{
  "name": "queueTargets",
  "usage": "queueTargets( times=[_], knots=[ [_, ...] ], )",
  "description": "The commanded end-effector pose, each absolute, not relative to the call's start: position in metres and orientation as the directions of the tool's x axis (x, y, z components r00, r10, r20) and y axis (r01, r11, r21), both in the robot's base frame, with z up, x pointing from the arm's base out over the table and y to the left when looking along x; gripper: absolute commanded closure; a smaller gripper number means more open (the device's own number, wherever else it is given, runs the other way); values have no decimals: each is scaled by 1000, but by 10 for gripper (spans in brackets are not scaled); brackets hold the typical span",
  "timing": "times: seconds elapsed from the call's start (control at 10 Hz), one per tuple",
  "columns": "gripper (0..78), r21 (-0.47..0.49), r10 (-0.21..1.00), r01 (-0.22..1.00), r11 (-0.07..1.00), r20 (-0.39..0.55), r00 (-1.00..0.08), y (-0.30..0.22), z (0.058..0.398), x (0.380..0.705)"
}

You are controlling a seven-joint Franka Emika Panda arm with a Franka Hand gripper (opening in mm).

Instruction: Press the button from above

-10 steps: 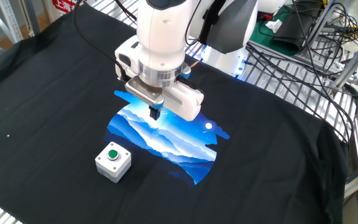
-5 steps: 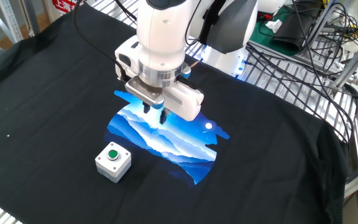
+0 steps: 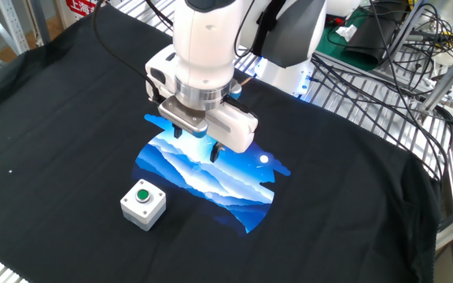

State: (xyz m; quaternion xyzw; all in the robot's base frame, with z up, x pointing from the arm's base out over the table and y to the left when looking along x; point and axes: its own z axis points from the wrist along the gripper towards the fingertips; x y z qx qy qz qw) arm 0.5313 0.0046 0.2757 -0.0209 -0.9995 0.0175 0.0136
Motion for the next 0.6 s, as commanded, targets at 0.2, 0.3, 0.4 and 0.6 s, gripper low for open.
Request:
queueTargets(
  times=[0.2, 0.3, 0.4, 0.6],
  knots=[
    [2, -34, 46, 45, 998, 22, -999, 4, 277, 532],
    [2, -34, 46, 45, 998, 22, -999, 4, 277, 532],
    [2, -6, 26, 25, 1000, 30, -999, 13, 252, 548],
    [2, -5, 22, 22, 1000, 25, -999, 15, 244, 552]
  ],
)
